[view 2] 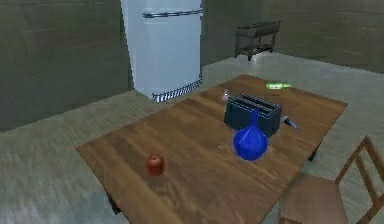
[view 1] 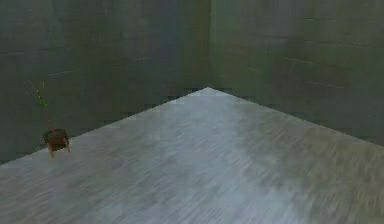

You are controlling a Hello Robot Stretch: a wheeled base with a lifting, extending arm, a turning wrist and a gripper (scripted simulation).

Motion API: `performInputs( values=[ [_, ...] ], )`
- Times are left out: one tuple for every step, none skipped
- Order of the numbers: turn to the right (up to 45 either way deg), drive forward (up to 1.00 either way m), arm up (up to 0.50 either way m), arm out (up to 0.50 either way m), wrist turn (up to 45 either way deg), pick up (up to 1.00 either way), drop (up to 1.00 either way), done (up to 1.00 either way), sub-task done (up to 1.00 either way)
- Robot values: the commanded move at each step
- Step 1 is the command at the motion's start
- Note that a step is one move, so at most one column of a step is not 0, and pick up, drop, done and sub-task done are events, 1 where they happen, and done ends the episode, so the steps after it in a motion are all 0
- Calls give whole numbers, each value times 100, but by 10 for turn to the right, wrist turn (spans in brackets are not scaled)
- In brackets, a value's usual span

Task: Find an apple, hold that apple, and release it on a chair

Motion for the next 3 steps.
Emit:
performInputs(
  values=[
    [420,0,0,0,0,0,0,0,0],
    [0,100,0,0,0,0,0,0,0],
    [120,0,0,0,0,0,0,0,0]
  ],
)
